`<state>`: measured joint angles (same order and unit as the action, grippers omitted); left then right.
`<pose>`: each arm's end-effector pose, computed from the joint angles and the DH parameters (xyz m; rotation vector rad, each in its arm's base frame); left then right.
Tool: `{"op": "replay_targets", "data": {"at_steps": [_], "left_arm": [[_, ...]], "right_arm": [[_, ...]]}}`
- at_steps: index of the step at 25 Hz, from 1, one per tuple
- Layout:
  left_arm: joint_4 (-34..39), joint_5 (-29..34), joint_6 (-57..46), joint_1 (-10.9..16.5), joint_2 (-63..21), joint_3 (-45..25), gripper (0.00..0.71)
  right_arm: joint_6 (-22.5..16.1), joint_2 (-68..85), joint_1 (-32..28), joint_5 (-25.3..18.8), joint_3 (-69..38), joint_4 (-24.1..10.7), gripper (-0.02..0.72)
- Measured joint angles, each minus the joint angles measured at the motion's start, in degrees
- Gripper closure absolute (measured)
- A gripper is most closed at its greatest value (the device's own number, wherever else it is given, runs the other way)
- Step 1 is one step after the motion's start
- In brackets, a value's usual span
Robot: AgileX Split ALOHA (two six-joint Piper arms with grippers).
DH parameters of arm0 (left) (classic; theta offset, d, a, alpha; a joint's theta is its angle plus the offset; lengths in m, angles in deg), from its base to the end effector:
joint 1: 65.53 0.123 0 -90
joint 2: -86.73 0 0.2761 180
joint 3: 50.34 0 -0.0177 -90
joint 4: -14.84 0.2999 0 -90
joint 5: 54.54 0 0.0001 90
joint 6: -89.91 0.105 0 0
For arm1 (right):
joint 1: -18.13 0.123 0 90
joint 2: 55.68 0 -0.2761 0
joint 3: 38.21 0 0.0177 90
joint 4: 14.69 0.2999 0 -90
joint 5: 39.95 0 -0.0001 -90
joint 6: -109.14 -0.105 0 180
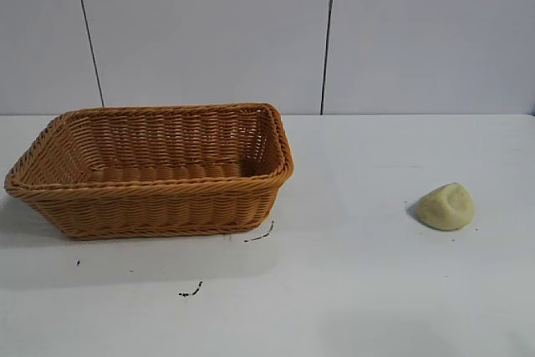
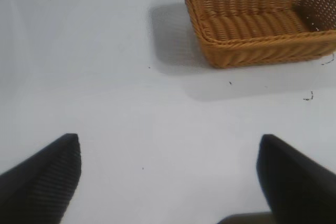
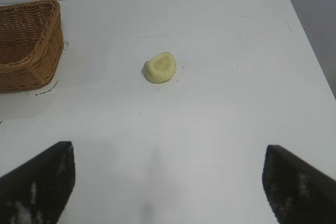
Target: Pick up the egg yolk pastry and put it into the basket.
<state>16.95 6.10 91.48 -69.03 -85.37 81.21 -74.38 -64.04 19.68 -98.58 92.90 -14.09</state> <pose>0.0599 -0.0003 0.2942 0.0886 2.0395 0.0230 0.0639 0.0027 0.2944 0.0346 2.0228 0.0685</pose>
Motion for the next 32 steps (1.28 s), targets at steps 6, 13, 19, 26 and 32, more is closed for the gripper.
{"op": "replay_targets", "data": {"at_steps": [6,13,19,26,32], "left_arm": [[0.0,0.0,0.0,0.0,0.0,0.0,0.017],[0.0,0.0,0.0,0.0,0.0,0.0,0.017],[0.0,0.0,0.0,0.0,0.0,0.0,0.017],[0.0,0.0,0.0,0.0,0.0,0.0,0.017],[0.0,0.0,0.0,0.0,0.0,0.0,0.017]], "right_arm": [[0.0,-12.9,0.0,-0.2,4.2,-0.6,0.007],[0.7,-40.1,0.0,0.0,15.5,-0.6,0.007],[3.5,-64.1,0.0,0.6,24.8,-0.6,0.007],[5.4,-88.0,0.0,1.8,37.8,-0.6,0.007],[5.5,-101.8,0.0,3.0,47.9,-0.6,0.007]]}}
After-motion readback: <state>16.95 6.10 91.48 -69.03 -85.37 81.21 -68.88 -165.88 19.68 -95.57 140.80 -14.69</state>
